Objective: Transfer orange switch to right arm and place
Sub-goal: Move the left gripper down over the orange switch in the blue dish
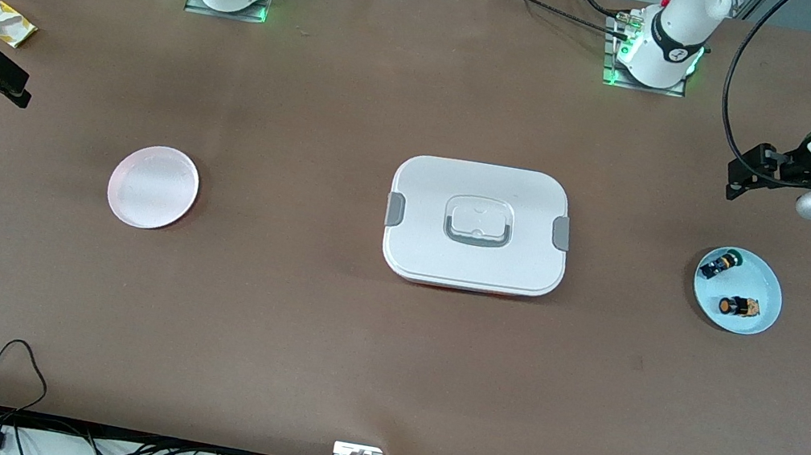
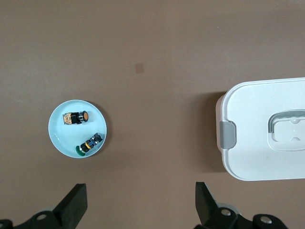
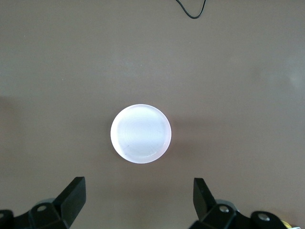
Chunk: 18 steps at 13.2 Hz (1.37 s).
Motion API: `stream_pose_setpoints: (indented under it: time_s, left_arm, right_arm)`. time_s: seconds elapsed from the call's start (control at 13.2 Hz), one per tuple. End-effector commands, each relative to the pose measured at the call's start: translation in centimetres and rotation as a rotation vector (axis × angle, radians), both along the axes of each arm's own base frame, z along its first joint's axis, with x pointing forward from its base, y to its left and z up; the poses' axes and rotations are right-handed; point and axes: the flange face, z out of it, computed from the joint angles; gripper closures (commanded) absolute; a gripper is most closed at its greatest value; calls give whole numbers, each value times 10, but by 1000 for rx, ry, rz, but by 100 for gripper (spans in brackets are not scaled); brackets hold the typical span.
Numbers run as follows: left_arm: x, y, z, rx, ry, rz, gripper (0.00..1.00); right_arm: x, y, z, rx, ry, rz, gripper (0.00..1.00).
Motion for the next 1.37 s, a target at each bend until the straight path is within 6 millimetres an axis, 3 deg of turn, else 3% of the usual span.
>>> stream_pose_setpoints:
  time_s: [0.0,0.68,0.84,0.99,1.06,1.14,1.29]
  left_arm:
    - [4,2,5,-23,9,-15,0]
    - [1,2,-10,0,87,-18,0]
    - [-1,14,-20,2,157,4,0]
    - [11,28,-39,-11,190,24,0]
    - [26,34,-53,-18,204,34,0]
    - [45,47,-65,-22,219,54,0]
    - [53,102,-73,-50,225,120,0]
  right_arm:
    - [-2,-3,6,12,4,10,0]
    - [-5,0,4,11,29,23,0]
    - [-5,-2,4,12,29,23,0]
    - [-5,-2,4,14,29,25,0]
    - [-5,-2,4,12,29,23,0]
    - [-5,-2,4,12,29,23,0]
    - [-5,-2,4,12,28,23,0]
